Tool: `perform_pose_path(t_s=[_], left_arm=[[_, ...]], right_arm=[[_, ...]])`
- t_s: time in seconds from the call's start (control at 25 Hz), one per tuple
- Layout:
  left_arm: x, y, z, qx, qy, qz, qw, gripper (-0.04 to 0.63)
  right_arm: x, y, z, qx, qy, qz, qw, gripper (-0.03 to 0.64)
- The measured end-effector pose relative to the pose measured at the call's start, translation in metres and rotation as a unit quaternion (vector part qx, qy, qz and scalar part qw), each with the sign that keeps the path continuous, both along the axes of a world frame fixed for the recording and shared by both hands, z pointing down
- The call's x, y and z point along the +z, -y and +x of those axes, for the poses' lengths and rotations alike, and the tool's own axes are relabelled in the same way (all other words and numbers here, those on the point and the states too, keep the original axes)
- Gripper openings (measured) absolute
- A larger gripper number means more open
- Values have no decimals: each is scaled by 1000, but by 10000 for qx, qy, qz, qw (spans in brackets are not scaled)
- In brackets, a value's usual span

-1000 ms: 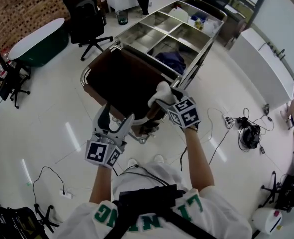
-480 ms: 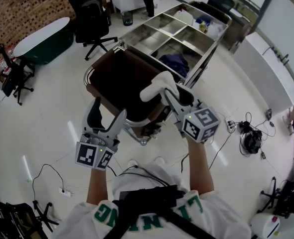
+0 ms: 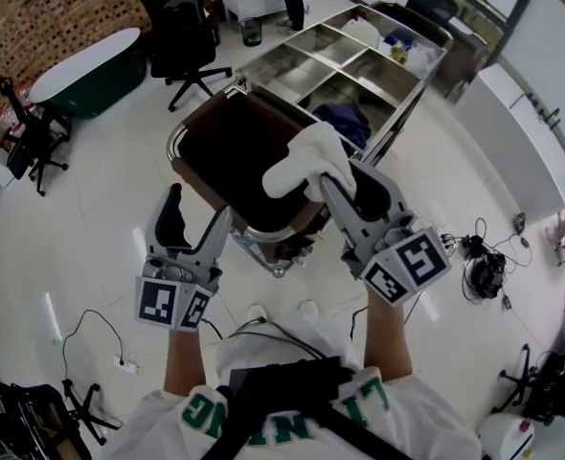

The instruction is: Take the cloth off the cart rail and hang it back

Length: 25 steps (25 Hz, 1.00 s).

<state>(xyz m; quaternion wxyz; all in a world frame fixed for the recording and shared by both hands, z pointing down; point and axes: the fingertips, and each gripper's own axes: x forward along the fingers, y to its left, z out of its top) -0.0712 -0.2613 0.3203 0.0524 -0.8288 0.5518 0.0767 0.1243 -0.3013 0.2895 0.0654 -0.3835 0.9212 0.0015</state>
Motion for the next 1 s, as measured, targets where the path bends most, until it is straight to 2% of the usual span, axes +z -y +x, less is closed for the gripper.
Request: perform_pose_path(t_s=[0.16,0.28,0.44,0.6,0.8,1.0], left_arm=[[4,-1,-13,-137,-120,-15,9998,354],[9,0,-24,-252,-136,-57,9996,354],[16,-4,-45,-496,-181,-137,9985,354],[23,-8,-69,-811,-232,-225,9962,354],[34,-12,-99,-1268,-239,-373,9909,354],[43,-19,-125,-1597,-238,-557,9853,354]], right_arm=[[11,6,-13,-105,-22,-143,9998,141],[25,25,-38,-328,-191,-263,9989,141],[29,68,-92,-718,-458,-302,9959,141],[22,122,-150,-969,-519,-291,9935,141],[24,199,-226,-1134,-480,-347,9918,141],[35,260,-301,-1287,-736,-174,9888,141]])
